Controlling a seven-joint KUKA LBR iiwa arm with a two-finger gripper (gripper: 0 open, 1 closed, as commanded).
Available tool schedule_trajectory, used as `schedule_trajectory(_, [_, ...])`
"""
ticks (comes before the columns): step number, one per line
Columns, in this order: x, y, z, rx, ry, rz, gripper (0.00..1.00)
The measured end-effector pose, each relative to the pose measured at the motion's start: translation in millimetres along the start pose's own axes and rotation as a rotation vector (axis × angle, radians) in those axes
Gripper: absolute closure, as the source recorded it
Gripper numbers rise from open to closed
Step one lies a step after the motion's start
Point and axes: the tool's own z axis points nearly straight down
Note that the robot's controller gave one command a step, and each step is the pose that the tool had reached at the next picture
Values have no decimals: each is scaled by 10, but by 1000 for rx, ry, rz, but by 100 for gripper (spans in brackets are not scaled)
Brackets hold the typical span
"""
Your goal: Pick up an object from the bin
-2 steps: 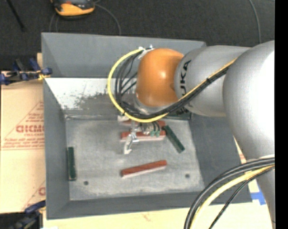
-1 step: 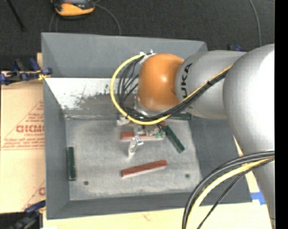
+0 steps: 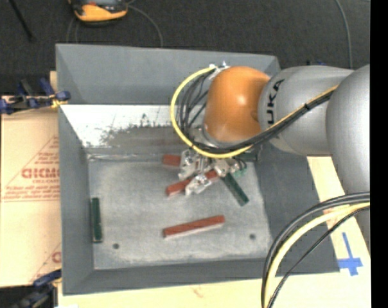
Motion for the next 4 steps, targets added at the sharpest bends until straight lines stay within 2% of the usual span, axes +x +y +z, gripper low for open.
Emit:
schedule_trajectory(1, [-5,-1,-1,1,-3,1,100])
schedule_trajectory(2, [-66,115,-241,1,-7,16,100])
schedule_trajectory(3, [-107,15,-903,2,-6,-1,100])
schedule_trajectory(4, [26,76,-1387,3,-7,3,100])
